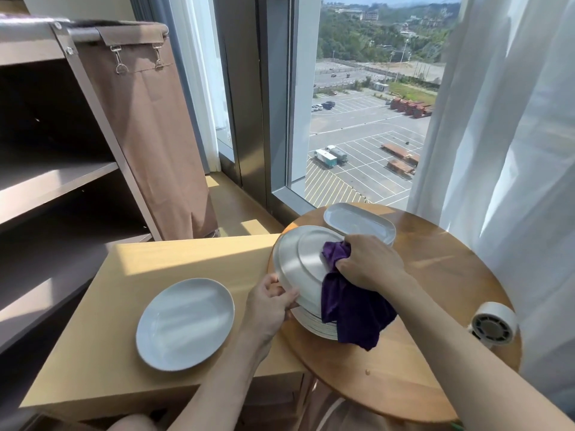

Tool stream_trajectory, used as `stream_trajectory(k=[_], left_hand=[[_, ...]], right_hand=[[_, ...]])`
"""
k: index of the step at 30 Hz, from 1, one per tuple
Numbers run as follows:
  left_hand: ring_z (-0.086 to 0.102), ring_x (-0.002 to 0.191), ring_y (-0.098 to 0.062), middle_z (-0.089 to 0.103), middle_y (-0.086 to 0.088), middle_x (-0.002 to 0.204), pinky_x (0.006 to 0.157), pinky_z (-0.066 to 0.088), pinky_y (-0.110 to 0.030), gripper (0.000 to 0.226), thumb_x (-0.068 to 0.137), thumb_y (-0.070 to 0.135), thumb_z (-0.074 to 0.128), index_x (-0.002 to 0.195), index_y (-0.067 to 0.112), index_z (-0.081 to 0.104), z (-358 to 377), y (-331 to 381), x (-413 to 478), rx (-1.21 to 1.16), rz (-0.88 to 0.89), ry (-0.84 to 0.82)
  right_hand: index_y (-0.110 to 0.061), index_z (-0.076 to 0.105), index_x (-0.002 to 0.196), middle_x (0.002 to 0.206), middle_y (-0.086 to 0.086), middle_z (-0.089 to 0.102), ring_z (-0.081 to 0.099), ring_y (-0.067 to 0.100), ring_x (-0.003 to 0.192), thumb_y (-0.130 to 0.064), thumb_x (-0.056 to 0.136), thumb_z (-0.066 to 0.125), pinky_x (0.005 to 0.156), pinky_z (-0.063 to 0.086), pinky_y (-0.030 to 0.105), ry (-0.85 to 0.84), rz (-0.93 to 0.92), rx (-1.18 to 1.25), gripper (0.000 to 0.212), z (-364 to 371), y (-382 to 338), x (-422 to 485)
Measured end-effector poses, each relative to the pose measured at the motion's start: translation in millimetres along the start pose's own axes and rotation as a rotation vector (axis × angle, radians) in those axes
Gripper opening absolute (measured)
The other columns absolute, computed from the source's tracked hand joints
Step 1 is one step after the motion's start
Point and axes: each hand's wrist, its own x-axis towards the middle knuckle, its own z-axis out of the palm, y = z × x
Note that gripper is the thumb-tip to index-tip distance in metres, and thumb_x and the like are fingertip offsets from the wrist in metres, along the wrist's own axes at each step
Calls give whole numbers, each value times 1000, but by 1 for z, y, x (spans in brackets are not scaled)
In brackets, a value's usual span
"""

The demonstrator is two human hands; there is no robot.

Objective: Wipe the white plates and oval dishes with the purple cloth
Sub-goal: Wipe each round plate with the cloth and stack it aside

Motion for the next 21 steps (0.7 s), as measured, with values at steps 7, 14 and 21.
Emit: stream_trajectory(k=[7,14,21], left_hand=[[73,72,-13,79,-4,97,55,48,-22,18,95,7,69,112,11,63,0,2,-2,-5,-12,22],[72,76,-14,78,-2,92,61,54,-25,14,102,11,57,113,16,65,-4,-4,1,26,4,-23],[69,97,-23,70,-14,116,79,62,-36,31,103,3,53,125,23,59,-4,2,-3,6,14,-17]], right_hand=[[-29,44,80,89,-10,45,50,21,85,-42,76,51,66,35,33,30,-150,-40,15,11,-14,-45],[-29,41,93,90,-8,35,42,19,77,-41,79,65,56,26,29,141,-396,-139,31,27,-56,-52],[-22,62,105,96,-6,42,46,19,85,-40,83,66,66,38,32,160,-443,-157,28,21,-78,-30]])
